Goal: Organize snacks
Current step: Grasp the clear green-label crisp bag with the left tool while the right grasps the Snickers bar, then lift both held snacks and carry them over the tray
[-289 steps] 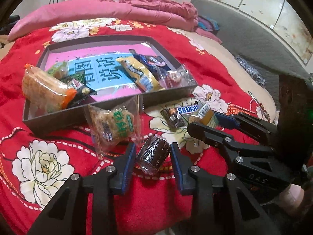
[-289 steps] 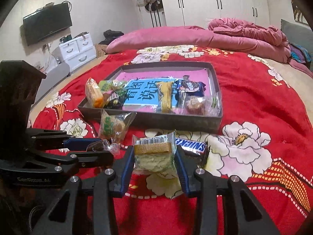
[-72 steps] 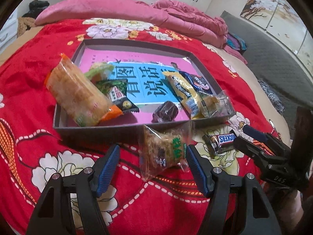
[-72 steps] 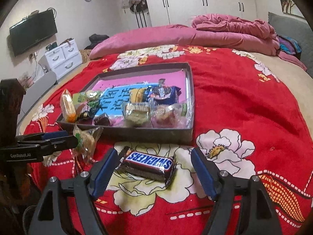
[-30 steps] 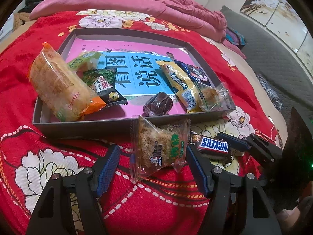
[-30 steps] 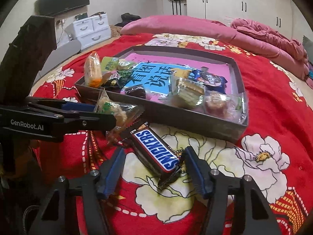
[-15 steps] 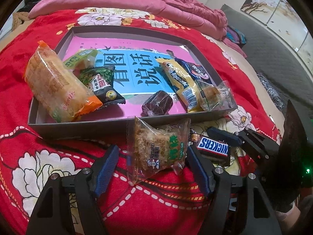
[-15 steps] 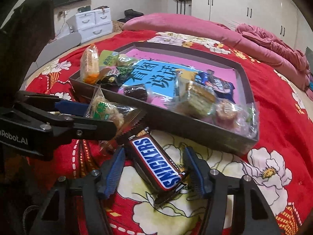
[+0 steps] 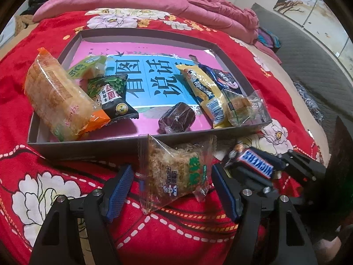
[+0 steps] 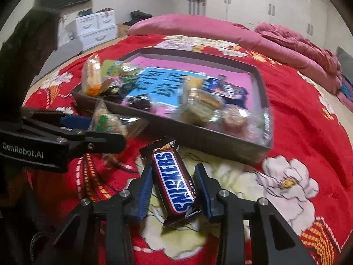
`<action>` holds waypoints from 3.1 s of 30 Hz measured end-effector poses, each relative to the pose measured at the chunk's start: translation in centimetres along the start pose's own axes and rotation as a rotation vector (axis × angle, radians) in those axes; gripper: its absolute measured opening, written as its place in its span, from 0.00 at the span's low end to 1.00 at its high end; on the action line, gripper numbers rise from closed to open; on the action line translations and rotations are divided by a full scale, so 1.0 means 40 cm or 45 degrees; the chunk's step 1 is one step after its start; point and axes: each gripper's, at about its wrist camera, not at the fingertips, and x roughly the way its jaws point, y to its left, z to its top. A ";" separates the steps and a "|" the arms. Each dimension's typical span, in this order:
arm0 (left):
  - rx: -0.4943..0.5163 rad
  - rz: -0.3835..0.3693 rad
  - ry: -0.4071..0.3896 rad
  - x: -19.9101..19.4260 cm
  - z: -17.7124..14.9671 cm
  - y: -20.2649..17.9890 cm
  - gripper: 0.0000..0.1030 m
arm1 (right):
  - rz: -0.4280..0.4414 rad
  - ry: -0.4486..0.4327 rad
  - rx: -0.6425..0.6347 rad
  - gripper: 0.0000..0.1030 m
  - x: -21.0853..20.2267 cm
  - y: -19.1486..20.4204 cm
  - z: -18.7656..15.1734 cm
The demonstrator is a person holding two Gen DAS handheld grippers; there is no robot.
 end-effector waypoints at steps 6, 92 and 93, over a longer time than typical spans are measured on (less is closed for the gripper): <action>-0.015 -0.002 -0.015 0.003 0.003 -0.005 0.64 | 0.020 -0.023 0.106 0.29 -0.029 -0.052 -0.009; -0.116 -0.044 -0.168 -0.049 0.116 0.052 0.53 | 0.100 -0.258 0.335 0.28 -0.065 -0.073 0.133; -0.118 -0.047 -0.165 -0.044 0.117 0.052 0.53 | 0.096 -0.258 0.339 0.28 -0.065 -0.076 0.133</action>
